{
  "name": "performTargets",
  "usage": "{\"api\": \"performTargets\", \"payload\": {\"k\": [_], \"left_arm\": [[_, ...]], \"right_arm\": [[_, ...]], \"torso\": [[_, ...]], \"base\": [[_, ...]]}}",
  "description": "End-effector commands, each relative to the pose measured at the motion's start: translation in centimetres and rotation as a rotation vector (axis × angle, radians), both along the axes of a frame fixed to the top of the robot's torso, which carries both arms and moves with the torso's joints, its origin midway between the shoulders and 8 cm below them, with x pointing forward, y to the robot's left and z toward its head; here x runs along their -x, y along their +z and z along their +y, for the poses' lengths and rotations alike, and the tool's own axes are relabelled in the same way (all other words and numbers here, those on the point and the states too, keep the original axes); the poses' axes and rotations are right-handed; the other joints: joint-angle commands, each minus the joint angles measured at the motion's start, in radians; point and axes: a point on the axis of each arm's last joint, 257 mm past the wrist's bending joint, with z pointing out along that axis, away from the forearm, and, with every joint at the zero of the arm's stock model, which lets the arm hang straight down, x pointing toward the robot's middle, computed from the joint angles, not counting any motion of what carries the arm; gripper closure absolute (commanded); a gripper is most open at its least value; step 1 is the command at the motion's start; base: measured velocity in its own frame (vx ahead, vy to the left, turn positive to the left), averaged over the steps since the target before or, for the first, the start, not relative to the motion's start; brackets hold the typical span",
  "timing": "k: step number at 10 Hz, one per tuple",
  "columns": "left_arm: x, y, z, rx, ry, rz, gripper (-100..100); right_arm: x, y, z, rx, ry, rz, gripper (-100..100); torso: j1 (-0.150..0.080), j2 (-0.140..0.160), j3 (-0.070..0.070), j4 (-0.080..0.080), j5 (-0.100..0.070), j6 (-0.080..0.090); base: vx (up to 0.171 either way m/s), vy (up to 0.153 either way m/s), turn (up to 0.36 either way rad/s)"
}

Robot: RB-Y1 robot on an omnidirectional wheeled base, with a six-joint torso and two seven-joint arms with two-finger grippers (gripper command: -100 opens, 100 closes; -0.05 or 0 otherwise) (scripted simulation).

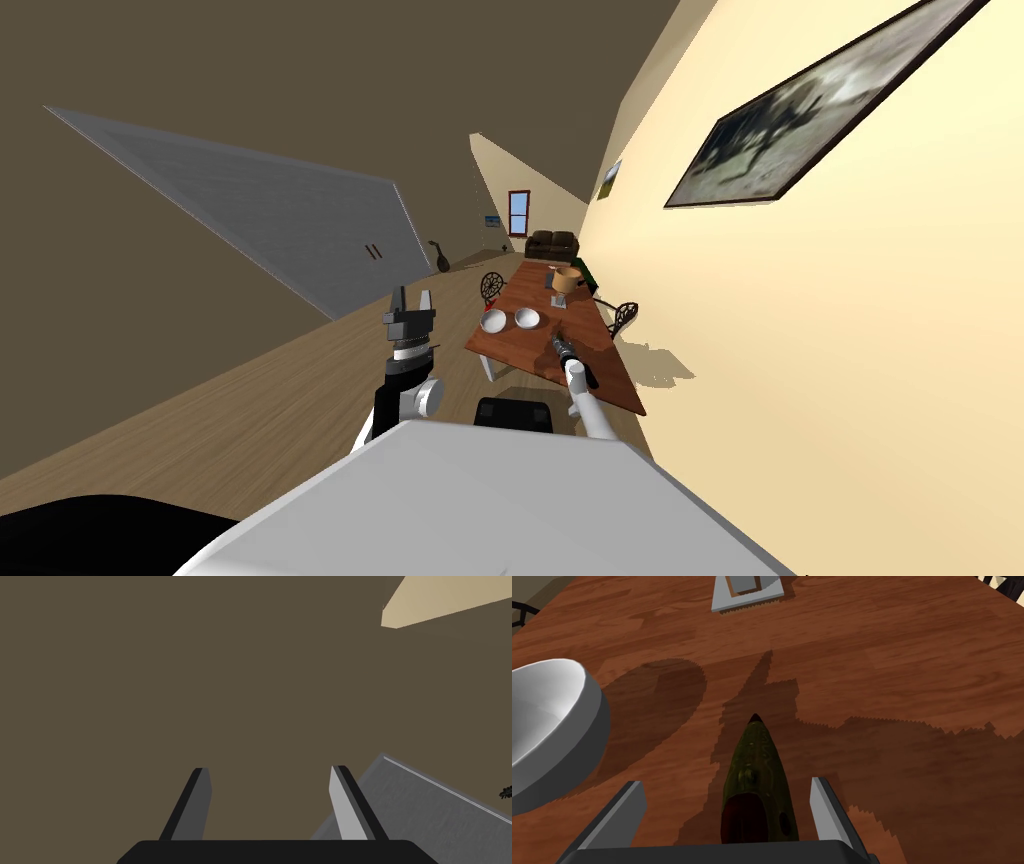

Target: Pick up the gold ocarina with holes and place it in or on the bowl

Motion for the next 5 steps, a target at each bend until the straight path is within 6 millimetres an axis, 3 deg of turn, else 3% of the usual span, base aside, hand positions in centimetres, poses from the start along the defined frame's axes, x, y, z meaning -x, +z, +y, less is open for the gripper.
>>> {"api": "performTargets", "payload": {"k": [1, 2, 5], "left_arm": [[0.0, 0.0, 0.0, 0.0, 0.0, 0.0, 0], [0.0, 0.0, 0.0, 0.0, 0.0, 0.0, 0], [0.0, 0.0, 0.0, 0.0, 0.0, 0.0, 0]], "right_arm": [[0.0, 0.0, 0.0, 0.0, 0.0, 0.0, -100], [0.03, 0.02, -0.01, 0.003, -0.001, 0.0, 100], [0.02, 0.04, -0.04, 0.003, -0.001, 0.0, 100]], "torso": [[0.0, 0.0, 0.0, 0.0, 0.0, 0.0], [0.002, 0.002, 0.001, 0.0, 0.0, 0.0], [0.005, 0.005, 0.003, 0.001, 0.001, 0.0]], "base": [[0.042, -0.034, 0.024], [0.007, -0.007, -0.003], [0.001, -0.002, -0.002]]}}
